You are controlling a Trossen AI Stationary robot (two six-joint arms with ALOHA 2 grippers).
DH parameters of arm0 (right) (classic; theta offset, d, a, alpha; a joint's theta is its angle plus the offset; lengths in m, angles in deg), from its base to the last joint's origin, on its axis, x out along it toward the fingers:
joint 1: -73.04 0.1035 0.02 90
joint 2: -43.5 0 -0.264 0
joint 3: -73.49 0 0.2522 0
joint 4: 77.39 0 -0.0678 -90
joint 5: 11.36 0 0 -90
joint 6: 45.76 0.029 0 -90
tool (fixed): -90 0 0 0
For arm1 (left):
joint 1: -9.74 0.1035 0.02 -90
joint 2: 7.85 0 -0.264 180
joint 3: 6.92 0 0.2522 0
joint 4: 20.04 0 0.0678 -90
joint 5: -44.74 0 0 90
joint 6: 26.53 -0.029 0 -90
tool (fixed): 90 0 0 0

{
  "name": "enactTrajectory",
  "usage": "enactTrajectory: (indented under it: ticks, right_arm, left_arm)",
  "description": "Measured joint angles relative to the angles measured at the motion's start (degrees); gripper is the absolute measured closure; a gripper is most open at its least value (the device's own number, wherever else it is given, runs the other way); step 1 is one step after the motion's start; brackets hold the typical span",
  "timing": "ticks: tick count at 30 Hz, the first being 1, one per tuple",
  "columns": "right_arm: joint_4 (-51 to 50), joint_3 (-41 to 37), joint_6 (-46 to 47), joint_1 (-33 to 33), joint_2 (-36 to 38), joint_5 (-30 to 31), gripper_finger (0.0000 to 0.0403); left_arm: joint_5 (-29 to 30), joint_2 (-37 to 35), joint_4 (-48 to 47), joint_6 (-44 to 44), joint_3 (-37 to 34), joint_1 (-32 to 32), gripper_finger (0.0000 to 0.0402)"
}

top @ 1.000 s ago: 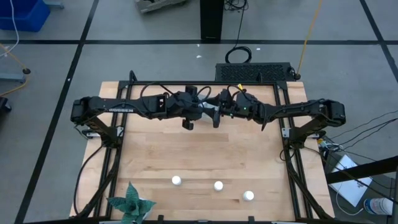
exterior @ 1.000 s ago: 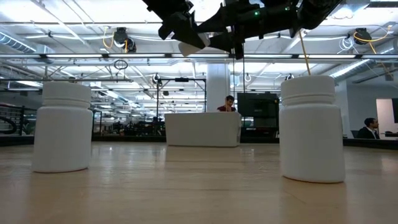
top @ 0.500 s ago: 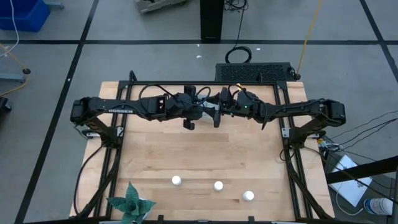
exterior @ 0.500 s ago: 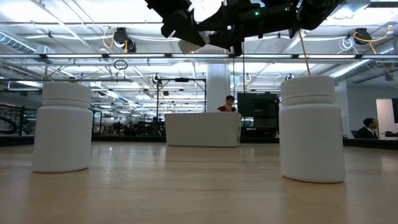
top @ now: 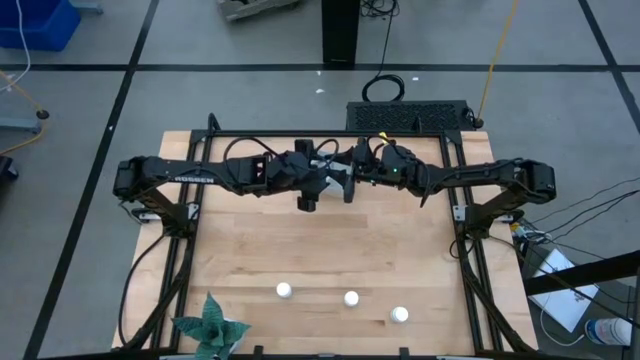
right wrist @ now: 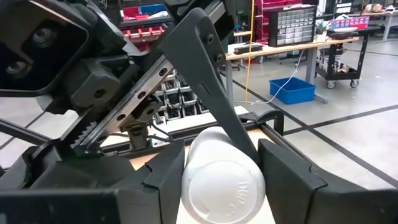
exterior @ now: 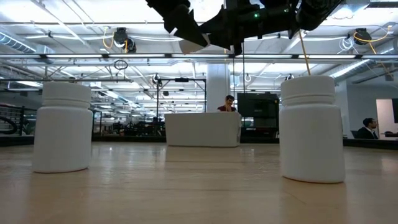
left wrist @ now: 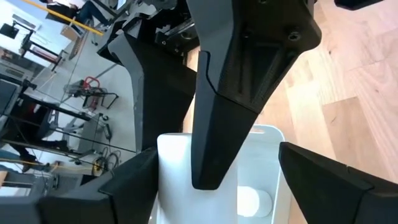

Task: Pick and place pill bottles into a basket
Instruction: Put the white pill bottle into the gray bin

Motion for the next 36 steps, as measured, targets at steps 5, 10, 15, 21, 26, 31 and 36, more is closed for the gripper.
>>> enactTrajectory:
  ticks: [5,10,15,21,26,31,36]
  right_arm:
    - [-0.62,0.07,-0.51,-0.27,0.95,-0.9,0.0234]
    - [-2.22,0.09,-0.93,-0.56,2.54,-1.61,0.0234]
    - [-4.48,-0.24,-1.1,-0.65,2.71,-0.7,0.0235]
    - [-4.49,-0.09,-1.1,-0.65,2.88,-0.1,0.0235]
    - [-3.64,-0.09,-1.29,-0.89,2.84,0.06,0.0236]
    - [-0.81,-0.09,-2.18,-1.08,2.84,0.01,0.0237]
    - [6.08,-0.11,-2.31,-1.08,2.9,-3.09,0.0237]
  left_arm:
    - [-1.5,-1.0,-0.89,1.65,0.0,-0.24,0.0079]
    - [-5.23,-3.17,-2.03,3.45,0.11,-0.22,0.0092]
    - [-3.76,-5.61,-2.82,3.75,0.17,-0.03,0.0099]
    - [-2.99,-7.69,-5.1,4.09,0.0,0.35,0.0095]
    - [-2.84,-9.27,-5.57,4.68,0.09,0.38,0.0099]
    - [-3.01,-9.92,-7.05,5.63,0.02,0.4,0.0099]
    - [-3.12,-9.9,-10.08,7.04,0.08,0.56,0.0098]
